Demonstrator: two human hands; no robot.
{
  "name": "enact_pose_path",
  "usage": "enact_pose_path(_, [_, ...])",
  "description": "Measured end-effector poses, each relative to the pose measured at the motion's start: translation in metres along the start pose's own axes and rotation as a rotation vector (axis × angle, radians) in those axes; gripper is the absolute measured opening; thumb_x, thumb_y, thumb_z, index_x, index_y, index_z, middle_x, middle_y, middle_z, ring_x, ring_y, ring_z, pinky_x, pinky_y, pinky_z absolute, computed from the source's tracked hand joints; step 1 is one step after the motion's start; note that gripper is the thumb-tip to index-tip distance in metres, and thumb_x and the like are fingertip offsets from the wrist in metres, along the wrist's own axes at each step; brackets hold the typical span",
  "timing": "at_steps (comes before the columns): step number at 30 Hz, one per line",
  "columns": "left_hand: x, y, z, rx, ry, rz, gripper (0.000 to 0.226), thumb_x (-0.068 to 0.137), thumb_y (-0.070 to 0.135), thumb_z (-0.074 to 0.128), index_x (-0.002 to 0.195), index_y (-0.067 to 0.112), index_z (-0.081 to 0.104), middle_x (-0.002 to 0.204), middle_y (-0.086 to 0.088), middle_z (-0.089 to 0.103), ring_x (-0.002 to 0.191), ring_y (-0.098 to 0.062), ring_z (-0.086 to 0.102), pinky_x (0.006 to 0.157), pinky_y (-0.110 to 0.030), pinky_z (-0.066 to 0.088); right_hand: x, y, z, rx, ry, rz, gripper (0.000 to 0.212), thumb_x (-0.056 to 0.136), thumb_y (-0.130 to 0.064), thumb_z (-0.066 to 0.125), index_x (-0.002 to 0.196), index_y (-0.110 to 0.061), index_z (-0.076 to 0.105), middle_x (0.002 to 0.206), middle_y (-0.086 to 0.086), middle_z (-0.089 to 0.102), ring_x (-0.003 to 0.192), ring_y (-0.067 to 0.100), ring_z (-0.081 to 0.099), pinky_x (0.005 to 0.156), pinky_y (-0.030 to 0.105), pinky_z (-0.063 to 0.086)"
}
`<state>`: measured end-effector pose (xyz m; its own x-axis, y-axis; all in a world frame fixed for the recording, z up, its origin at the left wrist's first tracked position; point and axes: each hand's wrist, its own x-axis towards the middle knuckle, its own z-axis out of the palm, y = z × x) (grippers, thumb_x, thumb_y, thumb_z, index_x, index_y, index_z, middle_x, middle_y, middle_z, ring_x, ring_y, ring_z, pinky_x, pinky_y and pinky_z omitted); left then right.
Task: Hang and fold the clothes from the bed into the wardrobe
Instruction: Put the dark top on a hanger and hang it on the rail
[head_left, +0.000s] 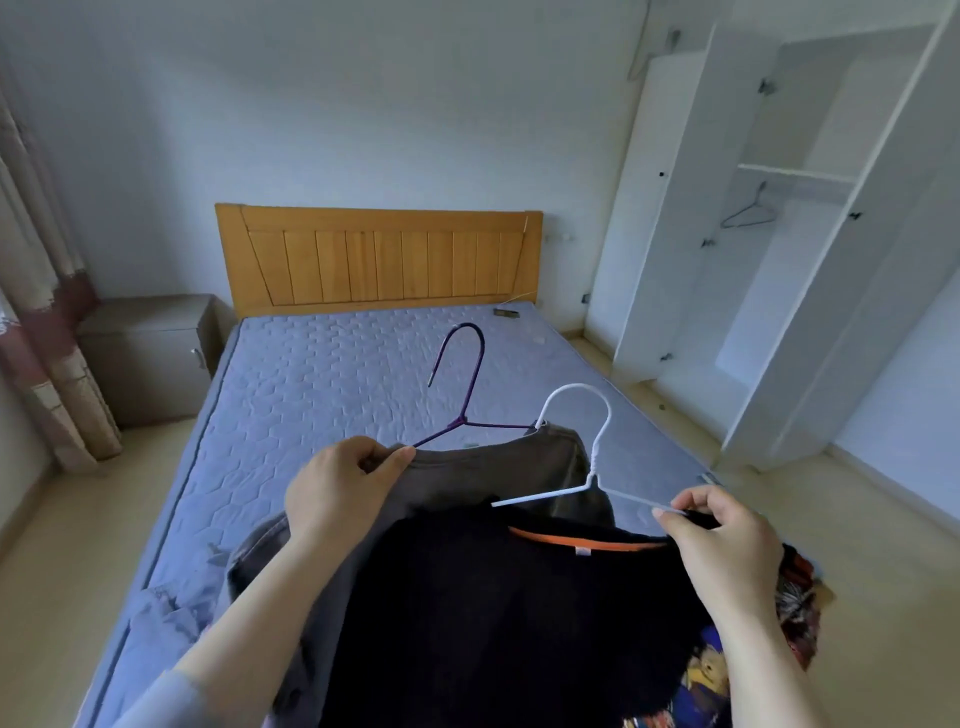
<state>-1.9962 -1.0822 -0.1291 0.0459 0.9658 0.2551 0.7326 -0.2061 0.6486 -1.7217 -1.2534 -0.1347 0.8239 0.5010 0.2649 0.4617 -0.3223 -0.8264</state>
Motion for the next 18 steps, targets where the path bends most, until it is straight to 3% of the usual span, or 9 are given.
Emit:
enact_pose_path(6, [-0.044,0.045,0.035,-0.037,-0.050,-0.001,0.040,0.084,0.062,0.057,0.067,0.027,0.063,0.065,0.009,0.063,0.067,-0.014,0.059,0.056,-0.028,0.038,0.001,0.041,-0.076,-0.021,0.094,0.048,0.022,0.074,-0.019,0.079,0.063,-0.024,0.061,0.060,-0.008,0.064,0.060,0.005,0.055,0.061,0.032,0.043])
enact_pose_path(13, [-0.113,0.114,0.079,-0.076,-0.098,0.018,0.042,0.085,0.063,0.054,0.071,0.025,0.064,0.069,0.008,0.065,0.072,-0.019,0.061,0.056,-0.028,0.036,-0.006,0.095,-0.173,-0.097,0.191,0.117,0.020,0.074,-0.023,0.078,0.064,-0.026,0.061,0.067,-0.013,0.065,0.072,0.018,0.060,0.077,0.038,0.048])
enact_pose_path(18, [-0.156,0.151,0.113,-0.128,-0.166,0.015,0.041,0.089,0.057,0.053,0.073,0.021,0.063,0.070,0.002,0.064,0.078,-0.027,0.061,0.067,-0.032,0.044,-0.018,0.137,-0.239,-0.175,0.288,0.190,0.019,0.075,-0.023,0.077,0.066,-0.025,0.060,0.070,-0.013,0.064,0.074,0.024,0.059,0.083,0.044,0.047])
